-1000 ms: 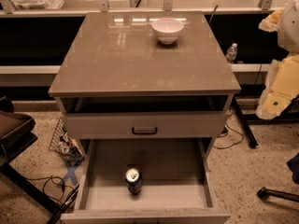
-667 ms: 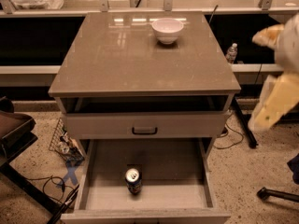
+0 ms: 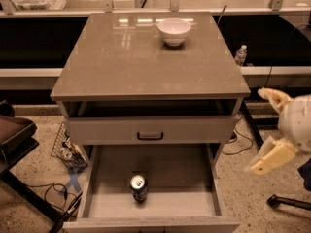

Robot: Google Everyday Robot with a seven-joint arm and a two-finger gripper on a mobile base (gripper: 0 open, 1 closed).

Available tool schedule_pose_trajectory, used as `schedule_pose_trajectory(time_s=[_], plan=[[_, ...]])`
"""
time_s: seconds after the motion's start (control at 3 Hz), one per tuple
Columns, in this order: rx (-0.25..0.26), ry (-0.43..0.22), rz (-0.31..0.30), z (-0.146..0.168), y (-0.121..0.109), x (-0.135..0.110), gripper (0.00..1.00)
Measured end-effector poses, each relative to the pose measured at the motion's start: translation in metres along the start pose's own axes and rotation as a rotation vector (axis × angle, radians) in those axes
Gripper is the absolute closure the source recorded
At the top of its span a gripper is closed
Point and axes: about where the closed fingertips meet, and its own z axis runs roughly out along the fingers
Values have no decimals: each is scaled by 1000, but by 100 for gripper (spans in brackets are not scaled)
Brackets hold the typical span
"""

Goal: Pick pepsi can from middle drawer and place on counter

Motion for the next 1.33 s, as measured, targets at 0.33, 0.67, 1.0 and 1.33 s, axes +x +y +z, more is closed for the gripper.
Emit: schedule_pose_trajectory(time_s=[0.33,0.67,1.0,1.33], plan=[[27,-183,71,46,15,23,0],[-1,-331,109,86,36,34,0],[-6,-336,112,90,38,36,0],[-31,-365,128,117,47,46,0]])
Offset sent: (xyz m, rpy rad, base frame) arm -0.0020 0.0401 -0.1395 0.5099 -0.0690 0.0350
